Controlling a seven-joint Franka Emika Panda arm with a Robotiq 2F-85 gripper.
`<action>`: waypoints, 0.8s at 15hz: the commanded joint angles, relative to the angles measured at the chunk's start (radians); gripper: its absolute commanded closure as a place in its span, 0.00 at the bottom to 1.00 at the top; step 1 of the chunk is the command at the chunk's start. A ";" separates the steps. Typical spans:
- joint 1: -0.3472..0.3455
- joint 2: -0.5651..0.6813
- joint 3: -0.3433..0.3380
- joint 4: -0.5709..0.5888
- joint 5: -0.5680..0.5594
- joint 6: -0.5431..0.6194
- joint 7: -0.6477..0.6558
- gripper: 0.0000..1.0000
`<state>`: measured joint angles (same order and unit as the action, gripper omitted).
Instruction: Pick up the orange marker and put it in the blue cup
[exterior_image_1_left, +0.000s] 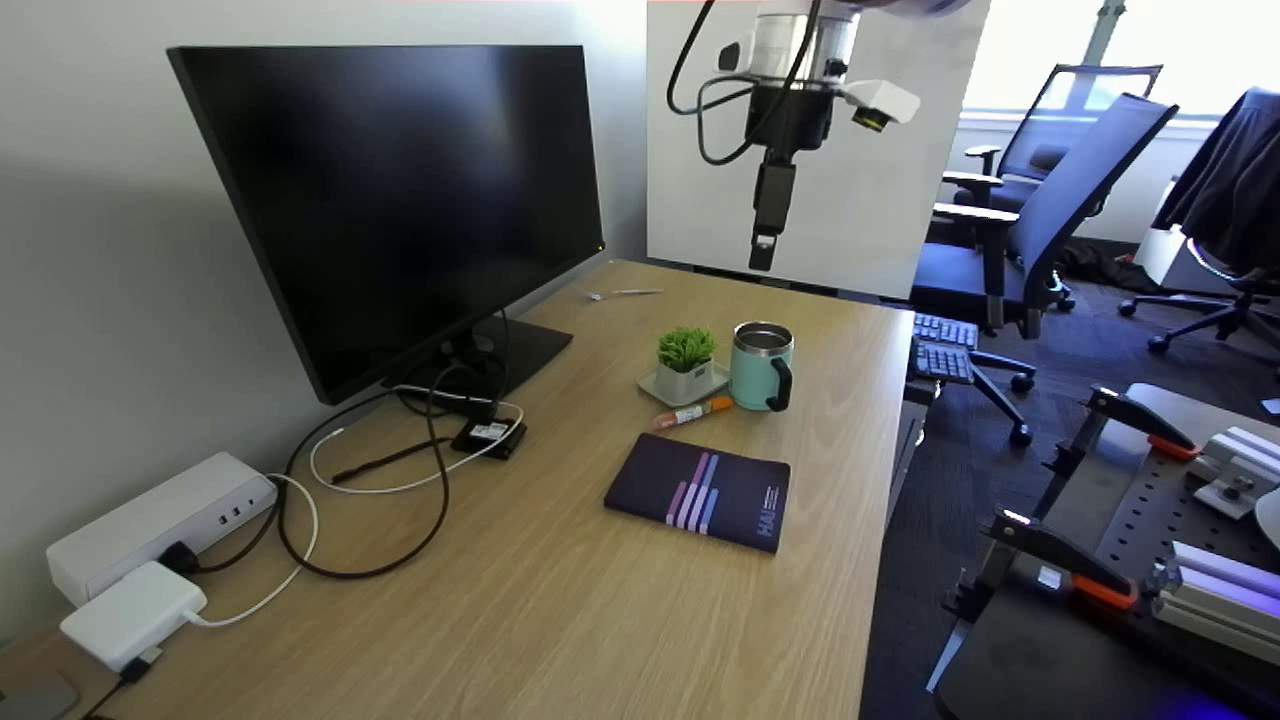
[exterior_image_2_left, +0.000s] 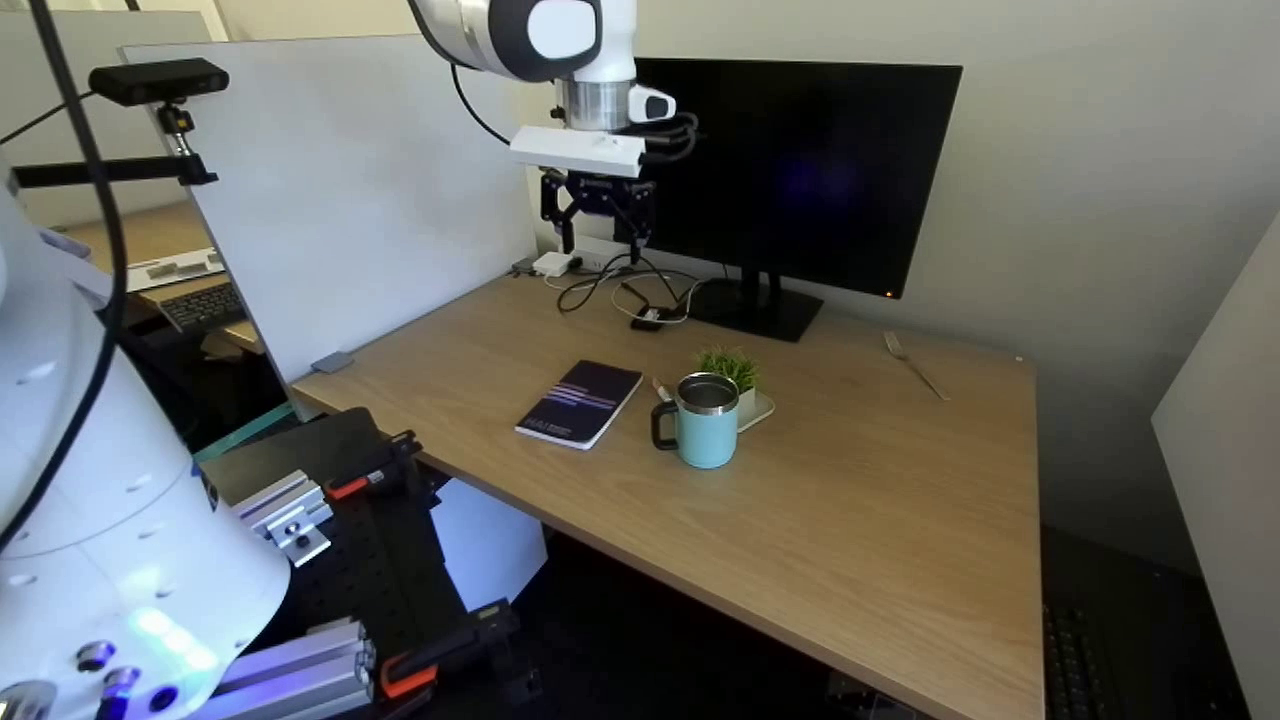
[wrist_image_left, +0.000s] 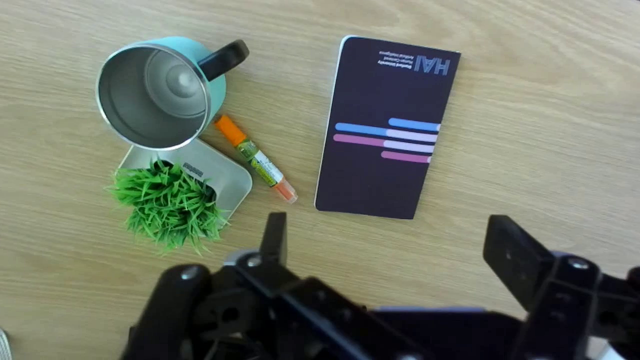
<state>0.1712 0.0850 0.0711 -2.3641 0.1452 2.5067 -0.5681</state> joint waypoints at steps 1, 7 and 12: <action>-0.042 0.130 0.034 0.075 -0.032 0.076 -0.067 0.00; -0.054 0.266 0.048 0.176 -0.187 0.128 -0.001 0.00; -0.079 0.267 0.081 0.158 -0.174 0.134 -0.001 0.00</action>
<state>0.1276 0.3500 0.1171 -2.2074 -0.0046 2.6435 -0.5869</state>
